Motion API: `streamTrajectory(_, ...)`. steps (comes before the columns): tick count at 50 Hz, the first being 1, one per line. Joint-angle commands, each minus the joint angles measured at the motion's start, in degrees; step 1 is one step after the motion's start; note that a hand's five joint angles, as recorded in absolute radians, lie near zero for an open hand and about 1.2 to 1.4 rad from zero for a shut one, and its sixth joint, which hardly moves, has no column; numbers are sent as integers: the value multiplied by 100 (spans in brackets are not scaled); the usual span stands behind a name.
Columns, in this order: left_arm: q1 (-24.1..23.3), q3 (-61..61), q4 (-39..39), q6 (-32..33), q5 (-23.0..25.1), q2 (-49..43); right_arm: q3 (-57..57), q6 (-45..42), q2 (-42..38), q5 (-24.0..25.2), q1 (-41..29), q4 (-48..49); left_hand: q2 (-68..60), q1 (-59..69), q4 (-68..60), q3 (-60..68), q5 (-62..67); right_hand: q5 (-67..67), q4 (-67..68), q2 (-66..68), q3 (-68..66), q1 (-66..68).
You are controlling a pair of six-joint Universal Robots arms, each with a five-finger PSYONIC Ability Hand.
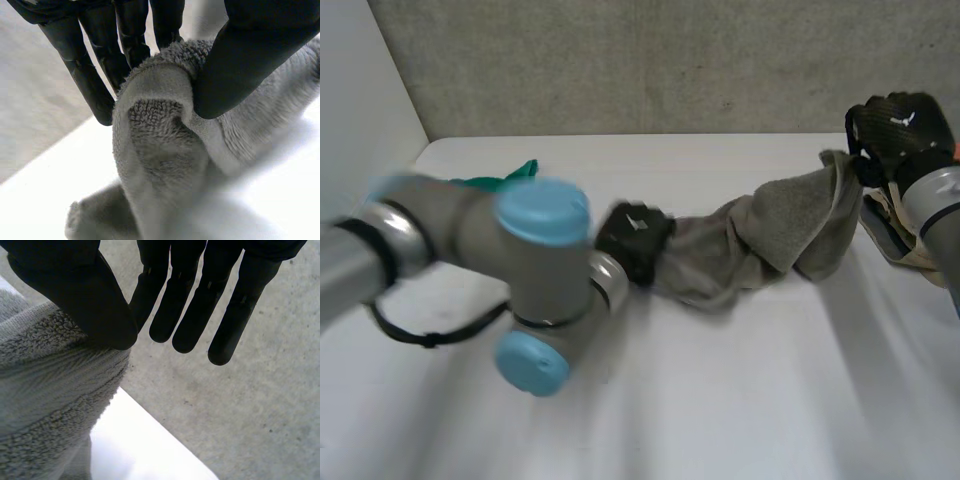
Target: Fold the laundry.
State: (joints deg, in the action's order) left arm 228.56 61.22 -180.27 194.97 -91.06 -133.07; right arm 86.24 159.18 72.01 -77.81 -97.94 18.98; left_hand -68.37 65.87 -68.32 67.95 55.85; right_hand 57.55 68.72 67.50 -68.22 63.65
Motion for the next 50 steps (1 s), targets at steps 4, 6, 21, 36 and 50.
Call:
streamTrajectory(4,1110,1304,414,-275,395,3023,-731,-1450,578,460,47,-2678,-1163,1413,-1168,1205,1415,1245,1128,1250,-1178,1635)
streamTrajectory(6,1418,1357,475,-240,597,3077,-749,-1767,543,468,-41,-3241,-1163,1413,-1168,1205,1415,1245,1128,1250,-1178,1635)
streamTrajectory(21,2078,295,1433,24,677,310,-90,-1777,-643,-234,-893,-2383,-1163,1413,-1168,1205,1415,1245,1128,1250,-1178,1635)
streamTrajectory(36,1902,1109,1188,-126,519,1352,191,-1504,-838,-885,-1052,-1380,5698,-5448,5693,-5656,-5446,1245,1128,1250,-1178,1635)
streamTrajectory(50,1516,3247,-570,-38,607,2049,481,-1478,-653,-806,-1061,-1274,3865,-3615,3860,-3823,-3613,1245,1128,1250,-1178,1635)
